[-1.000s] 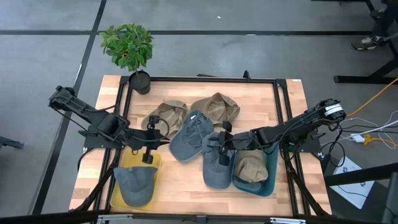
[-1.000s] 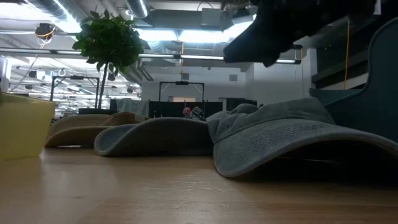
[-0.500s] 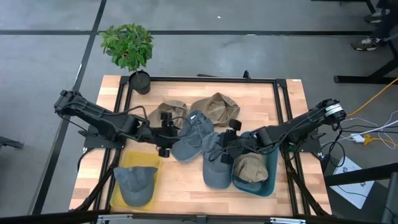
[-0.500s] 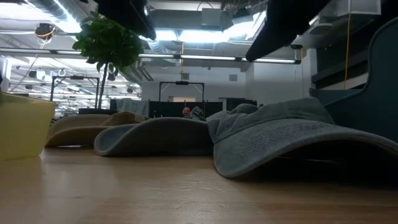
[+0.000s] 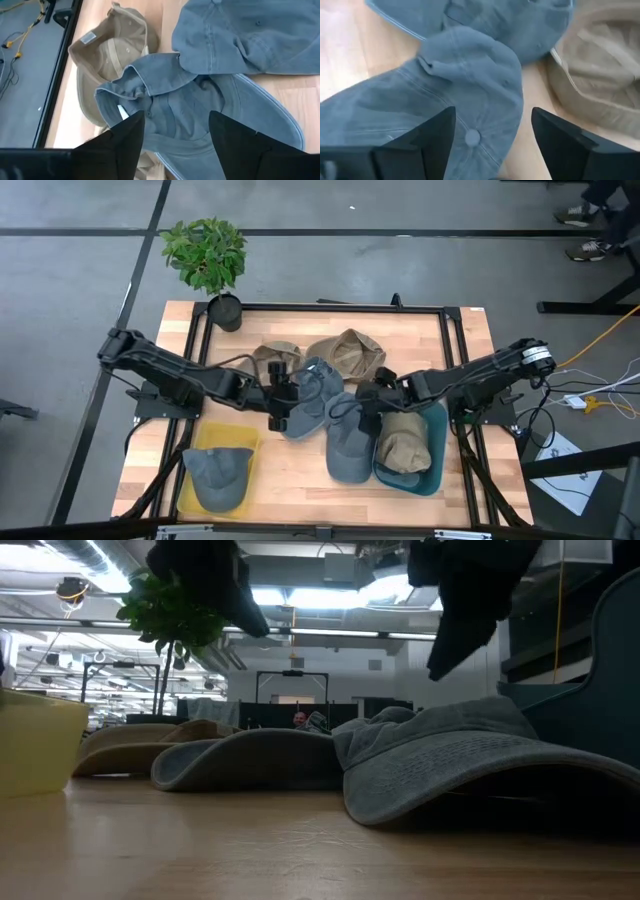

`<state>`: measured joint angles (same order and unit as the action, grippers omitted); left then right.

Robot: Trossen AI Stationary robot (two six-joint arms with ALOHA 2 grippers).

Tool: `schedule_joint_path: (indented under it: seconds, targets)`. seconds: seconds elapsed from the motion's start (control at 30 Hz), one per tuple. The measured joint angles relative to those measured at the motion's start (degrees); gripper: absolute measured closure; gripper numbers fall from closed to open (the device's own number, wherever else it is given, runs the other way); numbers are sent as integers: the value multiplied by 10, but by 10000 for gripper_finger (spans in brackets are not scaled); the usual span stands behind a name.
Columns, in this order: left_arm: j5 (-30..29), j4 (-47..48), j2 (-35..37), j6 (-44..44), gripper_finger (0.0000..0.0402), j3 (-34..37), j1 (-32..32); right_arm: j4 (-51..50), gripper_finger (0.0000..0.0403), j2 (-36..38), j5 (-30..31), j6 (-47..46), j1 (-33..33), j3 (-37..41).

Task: Pick & Place hat
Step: Put the right blue cap into the yellow bin

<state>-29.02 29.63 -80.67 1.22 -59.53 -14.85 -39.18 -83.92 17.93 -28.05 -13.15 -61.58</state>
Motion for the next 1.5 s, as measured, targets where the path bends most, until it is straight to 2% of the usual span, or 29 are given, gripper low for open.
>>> schedule_joint_path:
  seconds: [0.37,0.77,0.83,0.93,1.17,1.2,1.5]
  targets:
    - [-5,-14,-7,5,186,0,0,-28,140,-59,-17,-44,2,9]
    - [-5,-14,-7,6,188,0,0,-22,145,-133,-32,-36,2,10]
    - [-5,-14,-7,6,190,0,0,-16,161,-136,-44,-26,2,10]
    - [-5,-14,-7,6,192,0,0,-3,207,-136,-56,-15,2,10]
    - [-5,-14,-7,6,192,0,0,8,374,-136,-56,-14,2,10]
    - [-5,-14,-7,5,192,0,0,8,386,-136,-56,-12,2,10]
    - [-5,-14,-7,6,193,0,0,1,395,-85,-41,30,2,-5]
